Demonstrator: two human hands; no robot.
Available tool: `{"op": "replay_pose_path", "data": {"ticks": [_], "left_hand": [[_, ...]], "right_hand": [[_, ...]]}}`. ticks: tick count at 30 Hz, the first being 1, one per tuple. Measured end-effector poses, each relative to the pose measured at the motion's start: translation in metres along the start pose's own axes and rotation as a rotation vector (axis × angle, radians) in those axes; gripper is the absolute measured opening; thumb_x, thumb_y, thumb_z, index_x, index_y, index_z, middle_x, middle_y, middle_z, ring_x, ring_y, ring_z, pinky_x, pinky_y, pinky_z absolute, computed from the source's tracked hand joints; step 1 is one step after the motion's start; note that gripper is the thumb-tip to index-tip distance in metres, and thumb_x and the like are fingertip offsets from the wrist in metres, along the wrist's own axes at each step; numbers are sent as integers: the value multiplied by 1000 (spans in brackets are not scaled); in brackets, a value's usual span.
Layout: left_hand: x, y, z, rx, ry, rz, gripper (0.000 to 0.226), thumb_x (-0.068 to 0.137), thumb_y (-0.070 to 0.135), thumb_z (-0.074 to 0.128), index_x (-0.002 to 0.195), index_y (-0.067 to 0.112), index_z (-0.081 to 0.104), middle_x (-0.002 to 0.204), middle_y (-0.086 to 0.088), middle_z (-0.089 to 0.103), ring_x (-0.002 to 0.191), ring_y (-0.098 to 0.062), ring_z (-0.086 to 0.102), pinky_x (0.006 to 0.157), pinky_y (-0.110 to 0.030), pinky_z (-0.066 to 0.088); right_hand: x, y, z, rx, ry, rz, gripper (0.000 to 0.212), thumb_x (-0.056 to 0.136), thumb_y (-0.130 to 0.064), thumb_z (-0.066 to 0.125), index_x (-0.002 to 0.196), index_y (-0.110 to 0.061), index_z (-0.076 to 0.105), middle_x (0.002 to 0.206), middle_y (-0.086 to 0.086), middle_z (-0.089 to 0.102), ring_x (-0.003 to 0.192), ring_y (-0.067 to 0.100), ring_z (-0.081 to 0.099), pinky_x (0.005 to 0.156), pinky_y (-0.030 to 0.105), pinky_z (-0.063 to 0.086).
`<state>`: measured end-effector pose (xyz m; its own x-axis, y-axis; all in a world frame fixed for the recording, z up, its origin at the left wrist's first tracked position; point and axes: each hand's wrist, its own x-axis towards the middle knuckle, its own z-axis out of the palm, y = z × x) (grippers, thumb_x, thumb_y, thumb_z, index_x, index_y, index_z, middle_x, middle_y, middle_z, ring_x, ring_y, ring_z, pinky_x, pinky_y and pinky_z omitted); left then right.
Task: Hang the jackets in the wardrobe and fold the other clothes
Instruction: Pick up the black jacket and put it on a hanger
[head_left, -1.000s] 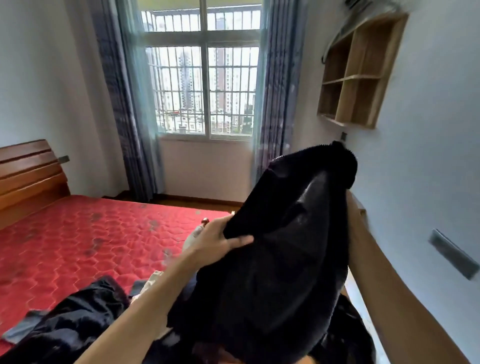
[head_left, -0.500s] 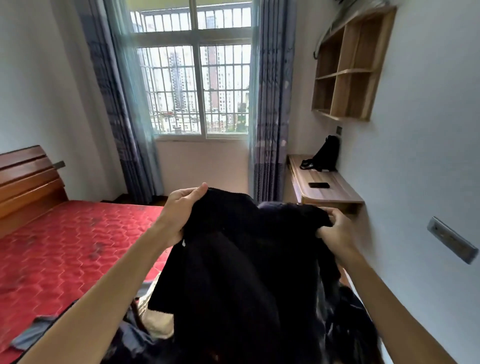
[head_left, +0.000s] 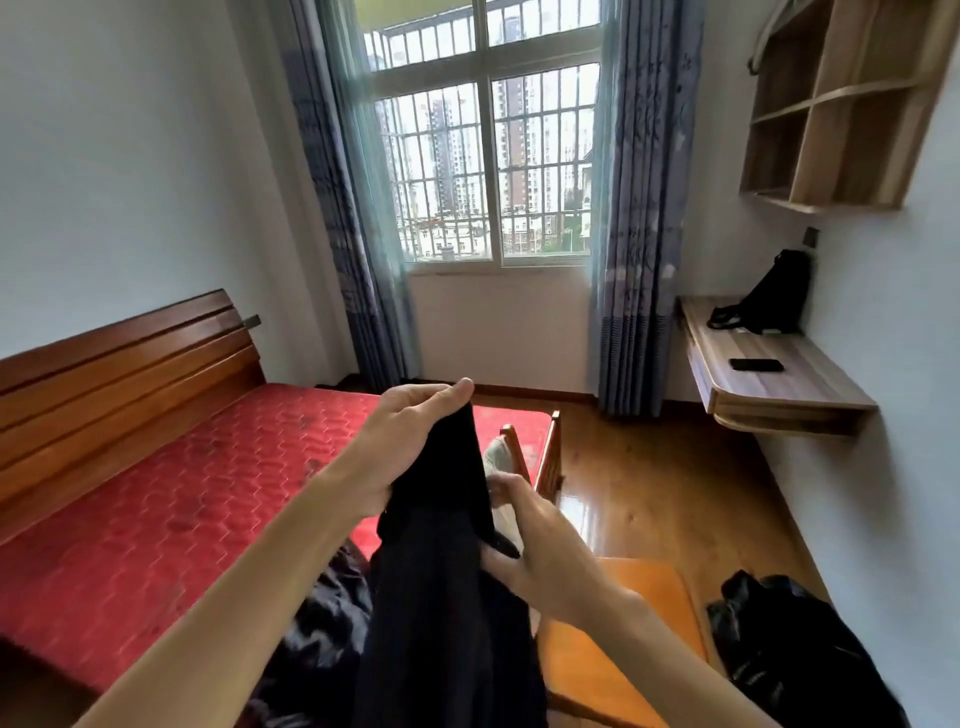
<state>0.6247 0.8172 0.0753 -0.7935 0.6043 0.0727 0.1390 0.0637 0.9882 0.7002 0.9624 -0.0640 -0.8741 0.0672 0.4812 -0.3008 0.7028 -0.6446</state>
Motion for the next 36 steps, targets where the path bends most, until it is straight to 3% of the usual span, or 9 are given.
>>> {"op": "replay_pose_path", "data": {"ticks": [5, 8, 12, 15, 18, 24, 28, 32, 36], "left_hand": [[-44, 28, -90, 6, 398, -10, 29, 91, 35, 69, 81, 8, 69, 70, -10, 67, 61, -23, 68, 62, -30, 58], [-93, 36, -143, -30, 639, 46, 27, 92, 32, 68, 73, 14, 67, 63, -4, 70, 53, -16, 68, 58, -25, 58], [-174, 39, -183, -87, 849, 90, 29, 95, 27, 63, 71, 10, 62, 58, -3, 67, 50, -14, 65, 54, -19, 55], [-229, 33, -199, -33, 959, 81, 30, 94, 29, 64, 72, 8, 64, 61, -5, 67, 52, -14, 66, 54, -19, 55], [-281, 28, -215, 39, 1072, 44, 34, 95, 27, 64, 67, 9, 66, 59, -4, 67, 51, -14, 66, 55, -21, 55], [-392, 9, -264, 447, 1207, -93, 75, 88, 58, 65, 94, -16, 59, 83, -18, 64, 78, -29, 62, 81, -39, 48], [-442, -23, -290, 764, 1365, -170, 23, 92, 31, 71, 113, 22, 66, 93, 12, 74, 101, -3, 67, 90, -29, 50], [-489, -55, -303, 728, 1445, -187, 34, 80, 24, 84, 101, 35, 60, 96, 10, 74, 94, 2, 66, 81, -14, 46], [-520, -85, -294, 656, 1618, -208, 20, 85, 22, 79, 99, 30, 66, 108, 10, 69, 88, -8, 70, 81, -30, 56]], "right_hand": [[12, -38, 59, -65, -111, -183, 27, 97, -27, 35, 109, -22, 59, 102, -10, 61, 88, 4, 57, 83, 23, 46], [25, -80, 100, 88, -225, -271, 34, 93, -23, 48, 127, -24, 54, 123, -12, 54, 111, -2, 49, 97, 15, 37], [36, -140, 157, 121, -384, -453, 83, 82, -49, 62, 152, -26, 24, 151, -18, 27, 144, -2, 16, 119, 20, 14], [43, -191, 201, 254, -570, -533, 50, 74, -34, 68, 121, -25, 52, 113, -16, 59, 105, 6, 56, 92, 33, 49], [35, -231, 237, 292, -667, -626, 37, 73, -42, 63, 104, -24, 53, 92, -8, 66, 82, 20, 63, 67, 39, 50], [46, -271, 266, 366, -411, -680, 40, 81, -67, 58, 80, -29, 46, 65, -21, 47, 57, -2, 47, 53, 22, 38], [62, -317, 265, 434, -512, -707, 59, 76, -58, 70, 120, -27, 47, 78, -16, 63, 67, 6, 65, 60, 28, 56], [66, -374, 265, 468, -480, -948, 35, 82, -17, 77, 112, -25, 61, 86, -18, 65, 74, 3, 66, 62, 27, 55], [50, -433, 287, 382, -392, -1088, 33, 76, -17, 60, 107, -25, 70, 90, -4, 73, 78, 24, 68, 64, 40, 58]]}}
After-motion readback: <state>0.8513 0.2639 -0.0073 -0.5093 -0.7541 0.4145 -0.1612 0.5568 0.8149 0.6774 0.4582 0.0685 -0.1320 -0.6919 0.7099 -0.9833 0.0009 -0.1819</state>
